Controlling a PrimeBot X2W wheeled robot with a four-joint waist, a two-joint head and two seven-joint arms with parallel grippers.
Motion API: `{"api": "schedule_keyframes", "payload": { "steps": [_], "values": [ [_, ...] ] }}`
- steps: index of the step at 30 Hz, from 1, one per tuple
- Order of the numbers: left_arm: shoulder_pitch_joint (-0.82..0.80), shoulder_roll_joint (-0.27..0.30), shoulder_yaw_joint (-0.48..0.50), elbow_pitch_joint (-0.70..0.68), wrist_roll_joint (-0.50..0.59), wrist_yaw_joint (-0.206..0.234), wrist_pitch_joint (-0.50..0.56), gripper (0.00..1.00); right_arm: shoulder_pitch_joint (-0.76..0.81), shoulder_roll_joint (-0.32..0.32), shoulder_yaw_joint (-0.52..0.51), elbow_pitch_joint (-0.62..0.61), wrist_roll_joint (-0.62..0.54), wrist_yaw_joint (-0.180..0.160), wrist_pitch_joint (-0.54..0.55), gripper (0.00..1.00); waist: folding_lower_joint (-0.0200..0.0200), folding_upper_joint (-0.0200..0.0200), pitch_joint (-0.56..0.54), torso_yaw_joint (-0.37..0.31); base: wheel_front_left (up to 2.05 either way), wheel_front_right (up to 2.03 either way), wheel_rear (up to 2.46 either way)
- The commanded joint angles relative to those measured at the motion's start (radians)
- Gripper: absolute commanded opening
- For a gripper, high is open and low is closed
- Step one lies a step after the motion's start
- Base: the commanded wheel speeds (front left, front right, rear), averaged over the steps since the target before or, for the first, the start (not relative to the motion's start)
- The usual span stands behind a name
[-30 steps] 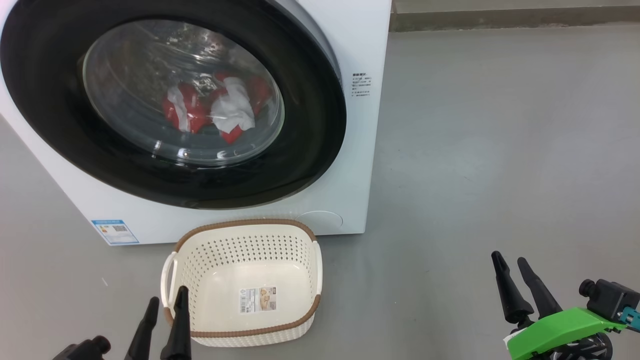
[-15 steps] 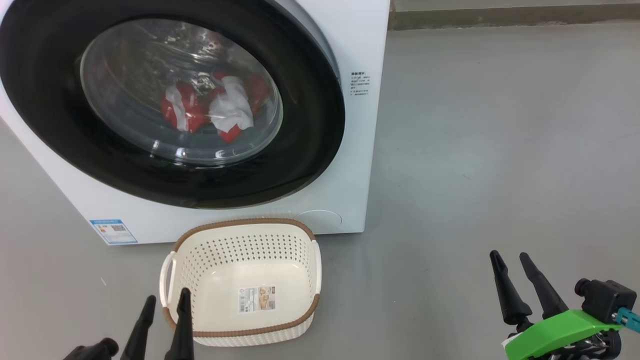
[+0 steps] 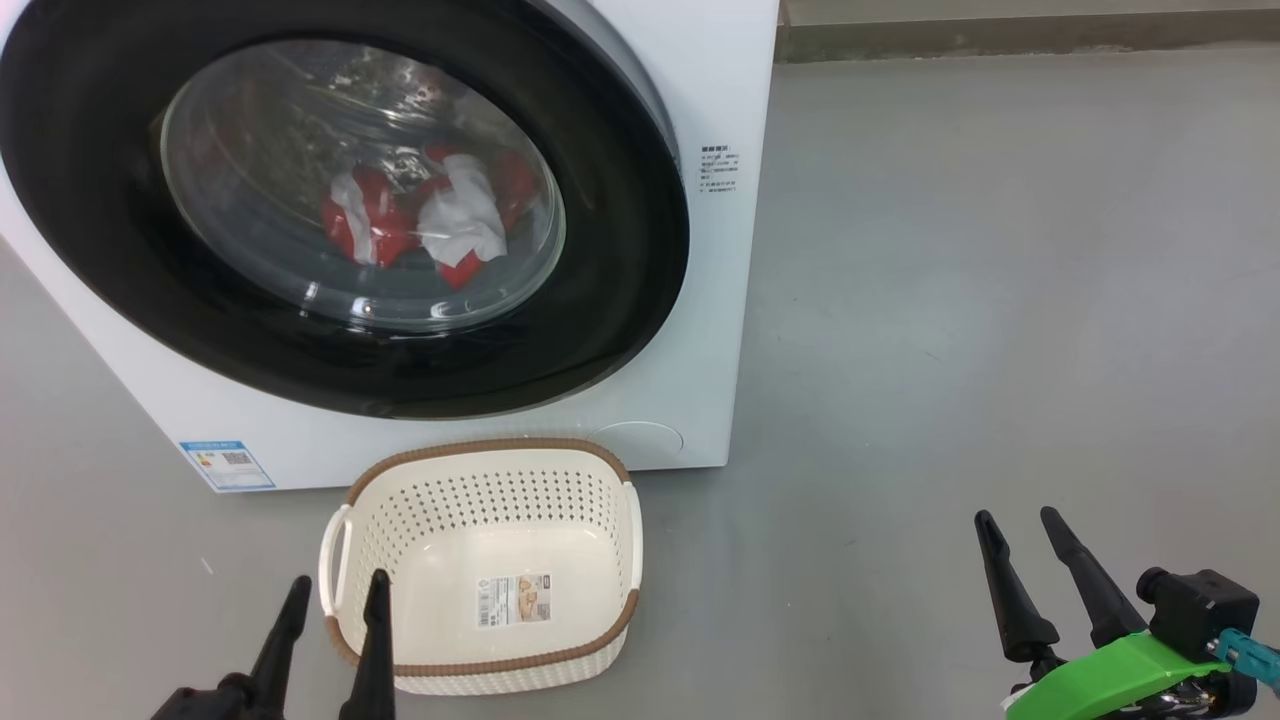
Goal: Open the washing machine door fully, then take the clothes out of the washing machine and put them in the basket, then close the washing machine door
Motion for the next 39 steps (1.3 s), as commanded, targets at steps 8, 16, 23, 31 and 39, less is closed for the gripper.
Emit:
{"api": "schedule_keyframes", "payload": {
  "steps": [8, 16, 23, 31, 39],
  "values": [
    [0.002, 0.013, 0.026, -0.037, 0.101, 0.016, -0.035, 1.00, 0.008, -0.021, 0.015, -0.036, -0.096, 0.001, -0.037, 1.00, 0.0000, -0.0001, -0.004, 0.000, 0.00, 0.00, 0.00],
    [0.009, 0.014, 0.035, -0.027, 0.133, 0.013, -0.052, 1.00, 0.016, -0.016, 0.000, -0.041, -0.143, 0.001, -0.054, 1.00, 0.0000, -0.0001, -0.004, -0.003, 0.00, 0.00, 0.00],
    [0.015, 0.014, 0.043, -0.026, 0.119, 0.014, -0.052, 1.00, 0.024, -0.004, -0.018, -0.044, -0.137, 0.001, -0.054, 1.00, 0.0000, -0.0001, -0.003, -0.006, 0.00, 0.00, 0.00],
    [0.012, 0.014, 0.042, -0.024, 0.120, 0.009, -0.052, 1.00, 0.024, 0.001, -0.020, -0.047, -0.137, 0.001, -0.054, 1.00, 0.0000, -0.0001, -0.002, -0.009, 0.00, 0.00, 0.00],
    [0.009, 0.014, 0.033, -0.025, 0.118, 0.011, -0.052, 1.00, 0.013, 0.009, -0.012, -0.057, -0.117, 0.001, -0.054, 1.00, 0.0000, -0.0001, 0.000, -0.009, 0.00, 0.00, 0.00]
  ]
}}
